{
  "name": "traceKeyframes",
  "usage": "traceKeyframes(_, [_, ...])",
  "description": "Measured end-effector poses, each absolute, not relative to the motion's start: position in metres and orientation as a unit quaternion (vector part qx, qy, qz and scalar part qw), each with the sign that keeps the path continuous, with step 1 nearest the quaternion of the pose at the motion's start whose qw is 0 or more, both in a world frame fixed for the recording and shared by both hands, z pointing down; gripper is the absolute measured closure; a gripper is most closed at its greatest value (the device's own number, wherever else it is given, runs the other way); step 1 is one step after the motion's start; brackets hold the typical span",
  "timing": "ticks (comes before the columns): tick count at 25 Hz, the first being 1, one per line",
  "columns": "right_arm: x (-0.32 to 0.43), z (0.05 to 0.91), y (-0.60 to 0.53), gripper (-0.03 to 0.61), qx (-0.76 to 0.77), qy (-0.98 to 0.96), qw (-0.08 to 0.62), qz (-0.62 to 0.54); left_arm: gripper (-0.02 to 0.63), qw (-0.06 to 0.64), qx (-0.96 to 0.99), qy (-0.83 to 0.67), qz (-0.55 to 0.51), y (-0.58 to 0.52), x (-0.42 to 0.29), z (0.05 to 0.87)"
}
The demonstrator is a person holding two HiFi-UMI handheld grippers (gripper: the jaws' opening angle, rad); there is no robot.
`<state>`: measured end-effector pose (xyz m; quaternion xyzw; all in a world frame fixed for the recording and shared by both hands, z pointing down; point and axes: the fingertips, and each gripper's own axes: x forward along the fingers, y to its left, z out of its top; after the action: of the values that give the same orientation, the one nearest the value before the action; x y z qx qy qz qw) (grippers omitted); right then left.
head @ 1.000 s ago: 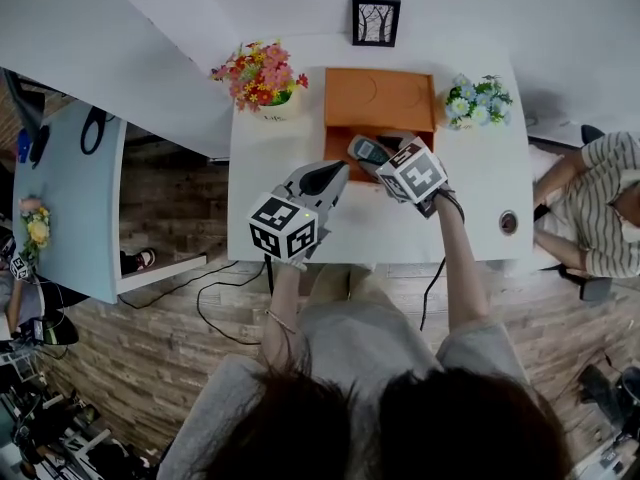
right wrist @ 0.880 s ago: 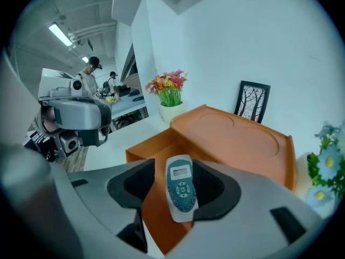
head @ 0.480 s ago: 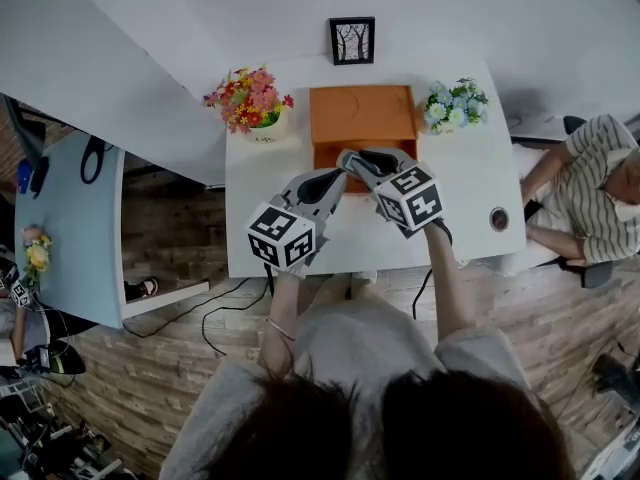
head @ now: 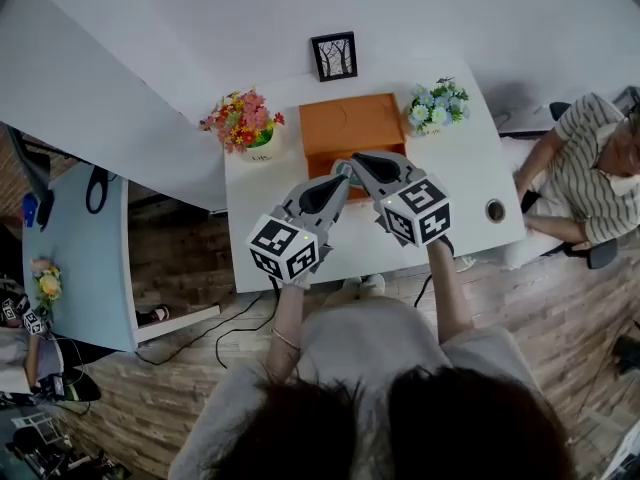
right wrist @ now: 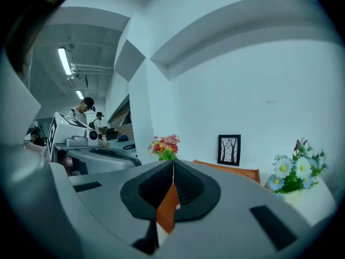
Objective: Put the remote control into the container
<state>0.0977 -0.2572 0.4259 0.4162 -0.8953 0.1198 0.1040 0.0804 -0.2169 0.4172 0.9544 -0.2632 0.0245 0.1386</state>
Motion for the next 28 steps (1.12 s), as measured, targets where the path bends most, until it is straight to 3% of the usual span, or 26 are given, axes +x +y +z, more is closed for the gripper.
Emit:
traceKeyframes(13, [0.113, 0.338, -0.212, 0.579, 0.434, -0.9, 0.007, 0.028, 0.611, 0.085, 0.966, -0.245, -0.011, -0.184, 0.084, 0.367])
traceKeyframes(28, [0.123, 0.319, -0.189, 0.58, 0.437, -0.899, -0.003, -0.015, 0.611, 0.047, 0.972, -0.231, -0.019, -0.168, 0.101, 0.341])
